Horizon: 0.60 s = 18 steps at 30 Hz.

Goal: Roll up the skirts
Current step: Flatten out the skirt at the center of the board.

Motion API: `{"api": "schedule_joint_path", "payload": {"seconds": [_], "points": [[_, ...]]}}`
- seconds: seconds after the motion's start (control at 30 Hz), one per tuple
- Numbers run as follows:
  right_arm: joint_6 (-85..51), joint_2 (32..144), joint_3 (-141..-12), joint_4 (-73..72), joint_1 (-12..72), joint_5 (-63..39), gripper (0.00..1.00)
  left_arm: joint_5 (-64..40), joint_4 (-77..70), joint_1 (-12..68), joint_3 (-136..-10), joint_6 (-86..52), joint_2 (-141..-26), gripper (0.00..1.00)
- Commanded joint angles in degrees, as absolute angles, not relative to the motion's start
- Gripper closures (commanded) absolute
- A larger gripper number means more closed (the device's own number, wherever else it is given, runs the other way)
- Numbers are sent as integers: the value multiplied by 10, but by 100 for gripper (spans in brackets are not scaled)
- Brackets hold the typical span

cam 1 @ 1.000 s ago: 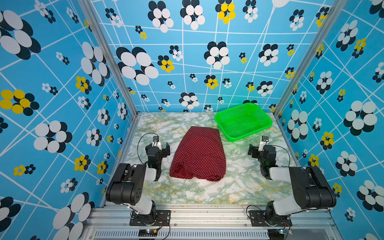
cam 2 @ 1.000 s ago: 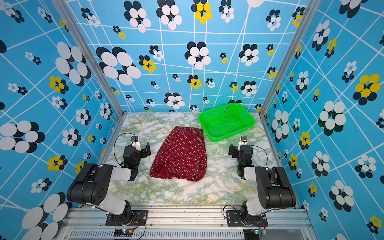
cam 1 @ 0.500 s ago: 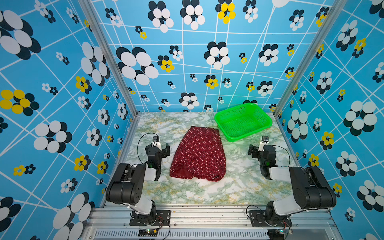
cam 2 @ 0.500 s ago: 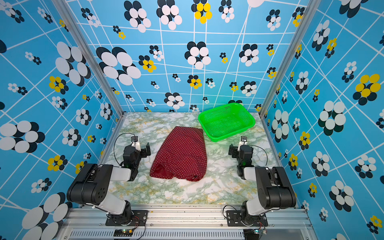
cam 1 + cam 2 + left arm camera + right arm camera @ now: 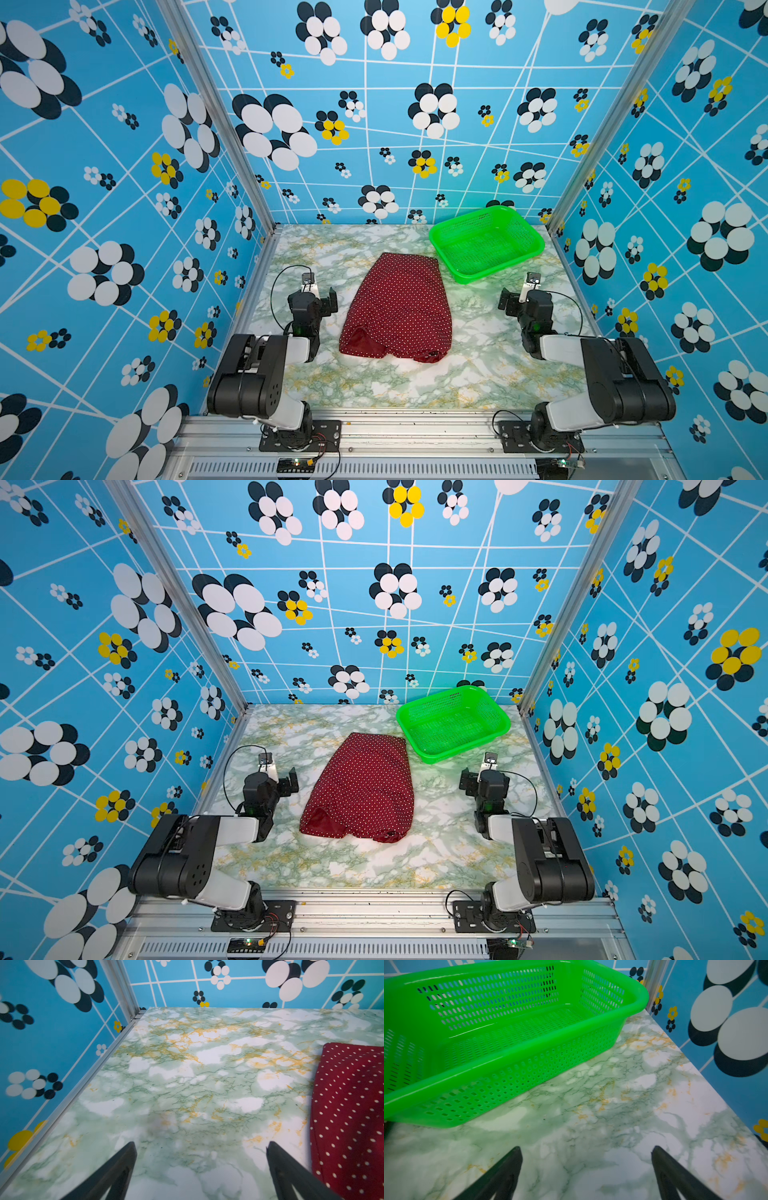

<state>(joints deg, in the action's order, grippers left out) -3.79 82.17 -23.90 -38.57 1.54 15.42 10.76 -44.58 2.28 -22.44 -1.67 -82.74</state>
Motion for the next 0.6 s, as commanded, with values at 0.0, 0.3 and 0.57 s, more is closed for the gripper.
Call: {"api": "schedule_joint_path", "payload": {"seconds": [0.0, 0.3, 0.57], "points": [[-57, 751, -301, -268, 32, 234, 1, 177, -342, 34, -279, -25, -739, 10], [-140, 743, -499, 22, 186, 87, 1, 101, -4, 193, -486, -100, -712, 38], [-232, 797, -501, 99, 310, 22, 1, 107, 112, 271, -520, -238, -863, 26]]}}
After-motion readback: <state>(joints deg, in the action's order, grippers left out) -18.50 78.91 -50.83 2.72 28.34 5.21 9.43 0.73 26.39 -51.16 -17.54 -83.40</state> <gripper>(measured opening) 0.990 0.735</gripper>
